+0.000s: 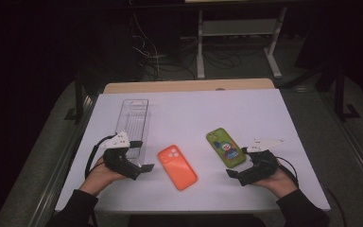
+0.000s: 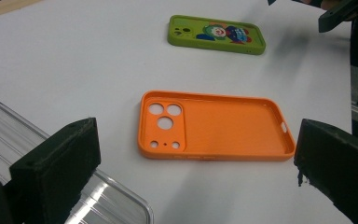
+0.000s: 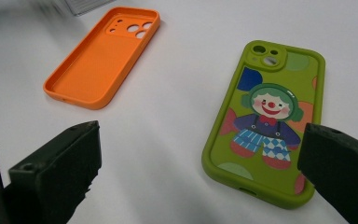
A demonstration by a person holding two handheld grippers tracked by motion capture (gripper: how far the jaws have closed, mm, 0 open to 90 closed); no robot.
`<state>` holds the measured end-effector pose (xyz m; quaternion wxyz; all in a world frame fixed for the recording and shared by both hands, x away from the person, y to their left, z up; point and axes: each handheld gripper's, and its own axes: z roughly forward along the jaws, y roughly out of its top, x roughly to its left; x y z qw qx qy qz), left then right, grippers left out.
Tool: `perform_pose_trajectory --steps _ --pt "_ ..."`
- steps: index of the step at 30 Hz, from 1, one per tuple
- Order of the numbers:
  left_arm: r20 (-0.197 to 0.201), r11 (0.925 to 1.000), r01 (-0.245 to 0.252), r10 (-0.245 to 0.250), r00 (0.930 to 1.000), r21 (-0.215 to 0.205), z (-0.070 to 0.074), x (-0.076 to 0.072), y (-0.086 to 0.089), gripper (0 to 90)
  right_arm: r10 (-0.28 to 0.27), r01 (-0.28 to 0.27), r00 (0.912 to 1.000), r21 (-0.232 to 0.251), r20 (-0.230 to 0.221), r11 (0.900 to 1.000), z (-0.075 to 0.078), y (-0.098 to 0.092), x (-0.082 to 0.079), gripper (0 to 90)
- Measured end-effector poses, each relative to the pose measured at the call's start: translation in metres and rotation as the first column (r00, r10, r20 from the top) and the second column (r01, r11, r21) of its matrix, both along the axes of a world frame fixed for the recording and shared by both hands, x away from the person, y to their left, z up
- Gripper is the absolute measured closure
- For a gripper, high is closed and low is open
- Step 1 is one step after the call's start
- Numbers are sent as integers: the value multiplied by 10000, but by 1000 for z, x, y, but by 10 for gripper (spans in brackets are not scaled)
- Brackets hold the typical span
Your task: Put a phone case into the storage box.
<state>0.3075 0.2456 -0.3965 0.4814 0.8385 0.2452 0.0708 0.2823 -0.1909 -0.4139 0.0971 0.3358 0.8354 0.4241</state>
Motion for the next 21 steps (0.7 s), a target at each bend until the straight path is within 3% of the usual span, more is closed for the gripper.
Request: perform_pose_trajectory --steps 6,11,16,21 --pt "-18 10000 -7 7 10000 -16 0 0 0 0 -19 18 9999 -46 -129 10000 1 1 2 0" --pt "-2 10000 -38 38 10000 -42 3 -3 0 1 28 -28 10000 115 -35 9999 4 2 2 0" --pt "-82 9999 110 -111 9999 -119 6 -2 -6 7 66 -66 10000 -41 42 10000 5 3 2 0" --pt "-213 9992 382 -385 9990 -114 10 -2 -18 104 -23 23 10000 -19 32 10000 6 4 1 0"
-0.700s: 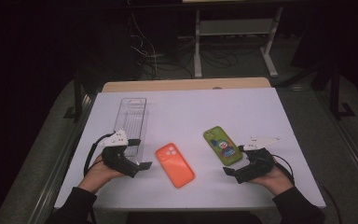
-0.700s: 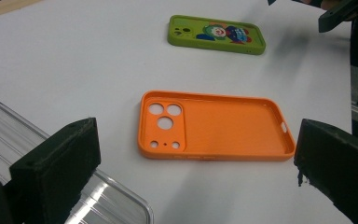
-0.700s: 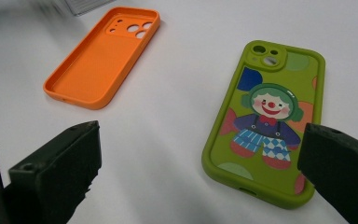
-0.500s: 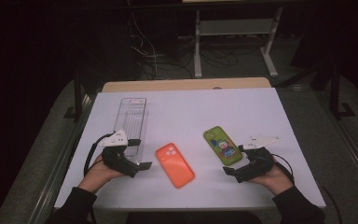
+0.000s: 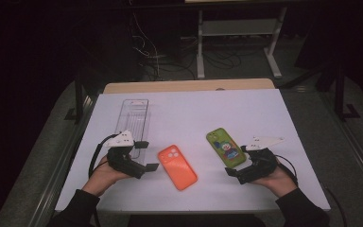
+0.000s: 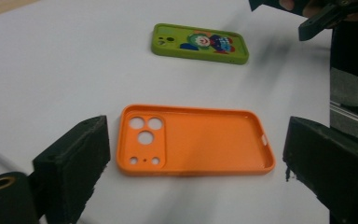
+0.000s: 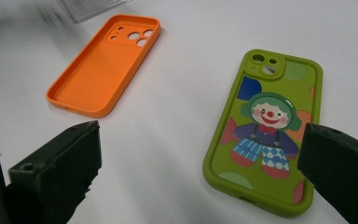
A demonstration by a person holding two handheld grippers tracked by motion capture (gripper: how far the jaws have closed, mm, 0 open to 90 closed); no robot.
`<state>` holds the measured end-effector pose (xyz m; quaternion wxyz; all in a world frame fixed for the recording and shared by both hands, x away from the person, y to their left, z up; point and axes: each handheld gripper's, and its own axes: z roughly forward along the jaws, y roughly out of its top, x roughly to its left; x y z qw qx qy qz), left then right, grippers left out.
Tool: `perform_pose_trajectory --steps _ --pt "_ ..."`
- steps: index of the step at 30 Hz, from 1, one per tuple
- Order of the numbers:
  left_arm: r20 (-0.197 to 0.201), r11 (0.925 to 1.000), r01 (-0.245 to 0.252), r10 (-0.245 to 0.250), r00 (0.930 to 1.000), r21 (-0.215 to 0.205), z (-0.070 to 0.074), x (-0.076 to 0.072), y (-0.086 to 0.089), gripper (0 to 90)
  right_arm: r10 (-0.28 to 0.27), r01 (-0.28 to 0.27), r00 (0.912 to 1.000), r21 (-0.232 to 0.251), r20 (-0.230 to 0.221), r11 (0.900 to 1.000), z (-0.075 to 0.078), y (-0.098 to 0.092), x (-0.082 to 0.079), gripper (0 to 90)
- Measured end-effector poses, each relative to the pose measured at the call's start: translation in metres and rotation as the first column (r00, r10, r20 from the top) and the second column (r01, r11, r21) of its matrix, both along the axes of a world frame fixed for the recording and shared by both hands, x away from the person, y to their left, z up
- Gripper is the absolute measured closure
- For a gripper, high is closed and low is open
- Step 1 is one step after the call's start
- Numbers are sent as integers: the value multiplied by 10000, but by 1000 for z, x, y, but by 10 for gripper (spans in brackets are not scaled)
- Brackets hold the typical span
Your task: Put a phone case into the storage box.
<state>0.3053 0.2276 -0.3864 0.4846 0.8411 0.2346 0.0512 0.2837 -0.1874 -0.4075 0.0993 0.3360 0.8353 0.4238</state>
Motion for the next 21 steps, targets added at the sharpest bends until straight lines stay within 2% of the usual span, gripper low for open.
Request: perform_pose_trajectory --steps 4,6,8,11,17,18,19,21 --pt "-15 10000 12 -12 10000 16 -1 1 -11 159 64 -64 10000 -37 6 10000 0 0 1 0" --pt "-149 9999 128 -129 9998 -58 0 1 -20 253 77 -77 10000 34 -42 10000 0 -1 0 0" --pt "-150 9997 253 -253 9996 7 -1 1 -23 285 63 -63 10000 46 -54 10000 1 -1 0 0" --pt "-326 9989 463 -459 9984 111 -4 -1 -34 386 68 -67 10000 80 -35 9999 1 -1 0 0" --pt "-700 9930 1108 -1078 9917 402 -12 -1 -55 568 97 -96 9999 29 -76 9999 0 0 0 0" --pt "-795 9920 1192 -1157 9901 405 -13 -1 -58 623 97 -97 9999 23 -86 10000 0 0 0 0" --pt "-804 9912 1236 -1196 9896 471 -15 -1 -61 623 97 -97 9999 23 -86 10000 0 0 0 0" --pt "-917 9888 1360 -1301 9872 613 -18 -1 -66 724 88 -87 9999 29 -94 10000 0 0 0 0"
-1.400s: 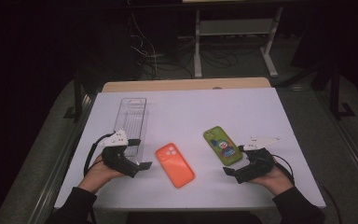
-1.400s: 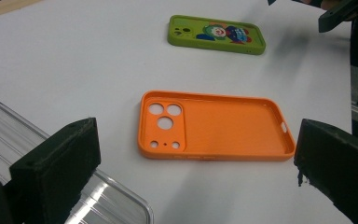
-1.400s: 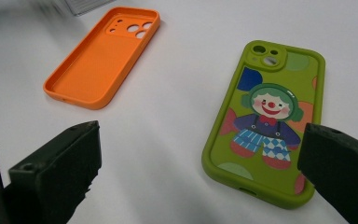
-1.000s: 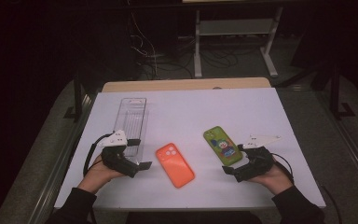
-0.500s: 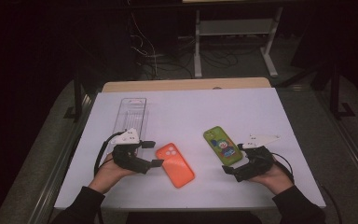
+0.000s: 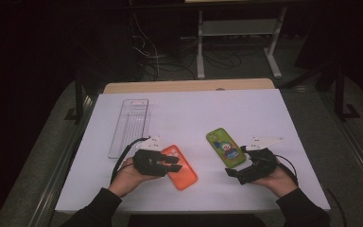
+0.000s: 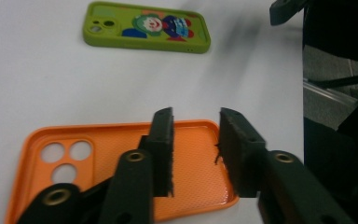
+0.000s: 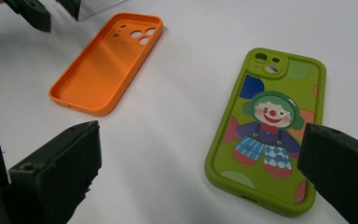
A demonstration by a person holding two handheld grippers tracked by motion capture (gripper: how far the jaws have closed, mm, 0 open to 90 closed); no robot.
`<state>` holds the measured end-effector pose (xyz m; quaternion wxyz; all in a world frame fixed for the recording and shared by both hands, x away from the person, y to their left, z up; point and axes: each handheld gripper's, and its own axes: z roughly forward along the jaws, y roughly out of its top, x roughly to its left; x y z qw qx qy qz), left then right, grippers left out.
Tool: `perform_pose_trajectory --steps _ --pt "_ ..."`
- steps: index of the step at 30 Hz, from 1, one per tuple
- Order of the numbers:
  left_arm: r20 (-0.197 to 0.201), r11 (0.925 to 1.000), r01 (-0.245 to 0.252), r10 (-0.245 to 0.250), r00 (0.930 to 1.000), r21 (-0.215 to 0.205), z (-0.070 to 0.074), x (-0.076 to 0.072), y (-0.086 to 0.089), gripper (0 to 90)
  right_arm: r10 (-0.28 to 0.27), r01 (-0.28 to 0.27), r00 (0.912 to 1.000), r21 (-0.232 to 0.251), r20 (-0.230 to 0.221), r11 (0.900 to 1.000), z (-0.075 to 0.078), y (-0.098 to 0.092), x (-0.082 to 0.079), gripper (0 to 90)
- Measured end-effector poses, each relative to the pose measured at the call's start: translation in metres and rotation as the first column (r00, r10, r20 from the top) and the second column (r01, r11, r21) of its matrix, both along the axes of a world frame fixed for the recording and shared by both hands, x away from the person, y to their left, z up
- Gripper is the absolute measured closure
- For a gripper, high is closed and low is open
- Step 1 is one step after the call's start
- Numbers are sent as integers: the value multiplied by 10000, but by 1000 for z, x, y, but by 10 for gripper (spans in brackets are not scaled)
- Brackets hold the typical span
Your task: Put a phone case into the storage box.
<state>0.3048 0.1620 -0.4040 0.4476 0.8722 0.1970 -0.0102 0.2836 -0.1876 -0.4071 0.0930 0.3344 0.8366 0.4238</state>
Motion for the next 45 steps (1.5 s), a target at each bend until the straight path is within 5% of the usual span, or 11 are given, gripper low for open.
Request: perform_pose_trajectory --steps 10,20,30,45 --pt "-217 9975 481 -470 9987 521 -13 3 -24 896 45 -46 10000 -47 -17 10000 -1 0 0 0" --pt "-609 9937 844 -800 9949 737 -28 4 -44 898 58 -58 10000 -2 -52 10000 0 0 0 0" --pt "-558 9886 992 -934 9941 1134 -39 2 -61 897 15 -14 10000 60 -93 10000 0 -1 0 0" --pt "-418 9931 737 -702 9967 907 -42 11 -74 898 35 -35 10000 39 -38 10000 0 -2 0 0"
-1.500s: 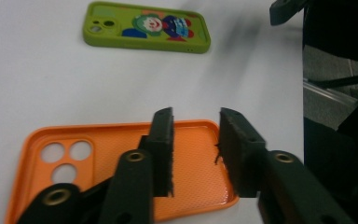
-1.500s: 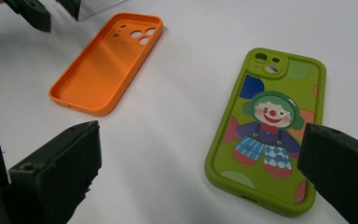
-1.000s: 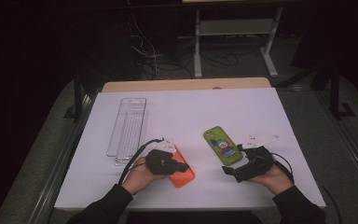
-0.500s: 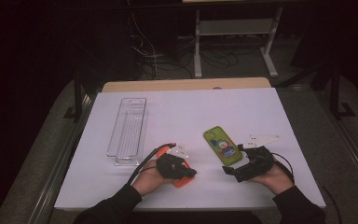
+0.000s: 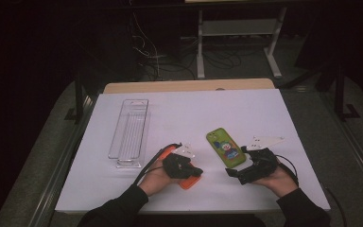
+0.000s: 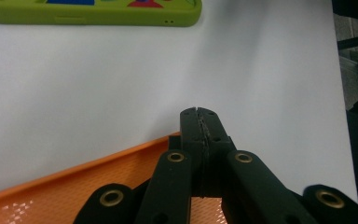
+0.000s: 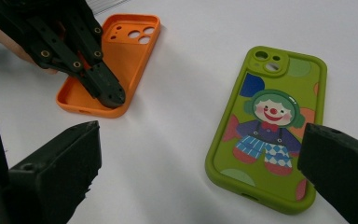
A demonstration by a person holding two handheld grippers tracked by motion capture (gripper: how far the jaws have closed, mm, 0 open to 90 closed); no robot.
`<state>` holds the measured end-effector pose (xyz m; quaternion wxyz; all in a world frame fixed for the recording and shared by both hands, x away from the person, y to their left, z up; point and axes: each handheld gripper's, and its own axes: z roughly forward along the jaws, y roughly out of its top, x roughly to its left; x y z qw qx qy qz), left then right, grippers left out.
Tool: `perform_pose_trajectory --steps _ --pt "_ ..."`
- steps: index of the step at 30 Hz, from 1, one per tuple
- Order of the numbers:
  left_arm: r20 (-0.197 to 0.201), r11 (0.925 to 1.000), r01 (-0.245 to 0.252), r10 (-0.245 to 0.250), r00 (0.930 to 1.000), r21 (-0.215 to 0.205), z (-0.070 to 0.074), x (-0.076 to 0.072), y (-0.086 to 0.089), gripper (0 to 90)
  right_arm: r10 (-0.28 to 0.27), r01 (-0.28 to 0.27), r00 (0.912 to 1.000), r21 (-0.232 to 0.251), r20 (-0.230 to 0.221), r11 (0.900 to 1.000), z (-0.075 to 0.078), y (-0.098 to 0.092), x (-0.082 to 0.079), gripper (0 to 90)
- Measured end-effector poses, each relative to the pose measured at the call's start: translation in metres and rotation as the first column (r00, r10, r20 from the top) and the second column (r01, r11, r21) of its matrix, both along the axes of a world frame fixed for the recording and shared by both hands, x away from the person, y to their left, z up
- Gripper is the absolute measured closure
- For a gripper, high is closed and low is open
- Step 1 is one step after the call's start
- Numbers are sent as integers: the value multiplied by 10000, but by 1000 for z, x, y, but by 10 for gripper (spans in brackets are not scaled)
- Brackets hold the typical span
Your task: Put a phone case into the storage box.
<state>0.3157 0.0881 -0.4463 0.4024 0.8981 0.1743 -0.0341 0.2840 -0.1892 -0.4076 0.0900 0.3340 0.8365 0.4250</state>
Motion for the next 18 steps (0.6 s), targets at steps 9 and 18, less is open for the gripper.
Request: perform_pose_trajectory --steps 9,18 --pt "176 9999 -102 103 9998 -11 -1 9 -10 898 -34 34 9999 -28 -98 10000 0 0 -1 0" --pt "217 9990 -417 420 9989 -178 -2 17 -19 898 27 -27 10000 -70 -28 10000 0 0 0 0"
